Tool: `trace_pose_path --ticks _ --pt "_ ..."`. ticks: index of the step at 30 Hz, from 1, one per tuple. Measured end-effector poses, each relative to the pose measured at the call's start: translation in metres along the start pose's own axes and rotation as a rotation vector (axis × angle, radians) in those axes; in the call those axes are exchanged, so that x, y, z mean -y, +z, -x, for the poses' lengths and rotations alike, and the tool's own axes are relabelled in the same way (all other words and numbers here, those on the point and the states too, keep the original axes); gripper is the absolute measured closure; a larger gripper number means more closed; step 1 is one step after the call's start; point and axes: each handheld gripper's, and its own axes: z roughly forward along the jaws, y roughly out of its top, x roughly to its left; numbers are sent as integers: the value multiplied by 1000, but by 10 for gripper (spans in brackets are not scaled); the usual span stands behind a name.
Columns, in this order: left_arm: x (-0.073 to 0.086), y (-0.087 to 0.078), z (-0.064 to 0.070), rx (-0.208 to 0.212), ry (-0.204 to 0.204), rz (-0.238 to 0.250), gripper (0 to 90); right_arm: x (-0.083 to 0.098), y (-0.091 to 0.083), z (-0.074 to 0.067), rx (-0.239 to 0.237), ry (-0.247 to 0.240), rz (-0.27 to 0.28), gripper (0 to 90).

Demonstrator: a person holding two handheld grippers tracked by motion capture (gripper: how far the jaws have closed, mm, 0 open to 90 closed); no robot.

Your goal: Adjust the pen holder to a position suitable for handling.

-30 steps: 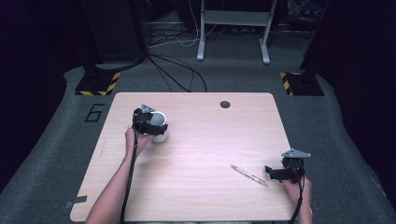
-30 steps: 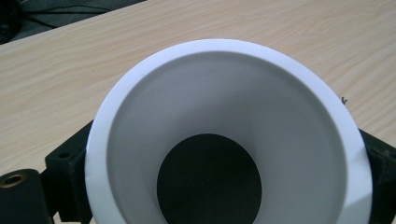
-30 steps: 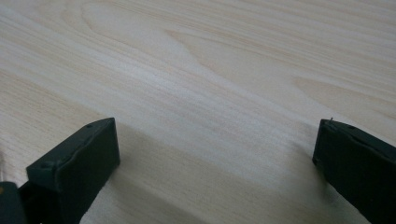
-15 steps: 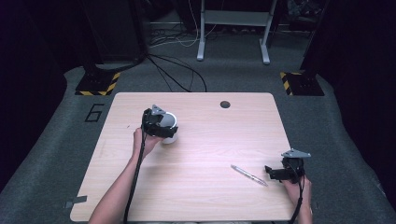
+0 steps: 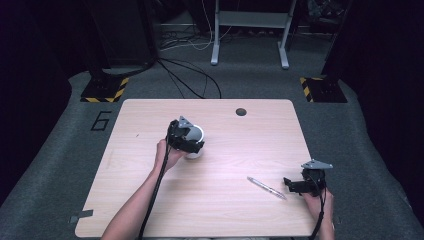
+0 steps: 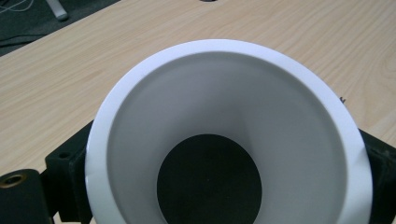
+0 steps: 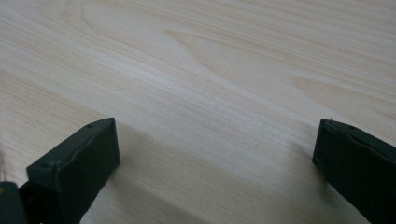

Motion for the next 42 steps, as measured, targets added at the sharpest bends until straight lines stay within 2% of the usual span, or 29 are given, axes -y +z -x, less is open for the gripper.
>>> trace_pose_path --ticks 1,5,11,15,20,23,27,34,40,42 --pt "-1 2 3 4 -5 7 65 0 0 0 -1 -1 -2 0" --pt "-6 11 15 29 29 -12 66 0 0 0 -1 -1 -4 0" --pt "-13 18 30 55 57 -15 65 0 0 0 -2 0 -1 0" --pt "-16 26 41 75 53 -11 65 0 0 0 -1 -1 -5 1" --pt "-18 31 48 98 66 -21 65 0 0 0 -1 0 -4 1" --pt "-18 37 54 111 63 -8 65 0 0 0 0 1 -6 1" --pt "-19 40 55 118 76 -15 64 0 0 0 0 5 -6 1" --pt "-15 48 59 132 57 -22 64 0 0 0 3 -6 -1 1" --pt "-14 48 58 141 47 11 57 0 0 0 0 -1 -4 1" --pt "-15 45 57 149 30 39 25 0 0 0 0 2 -5 1"
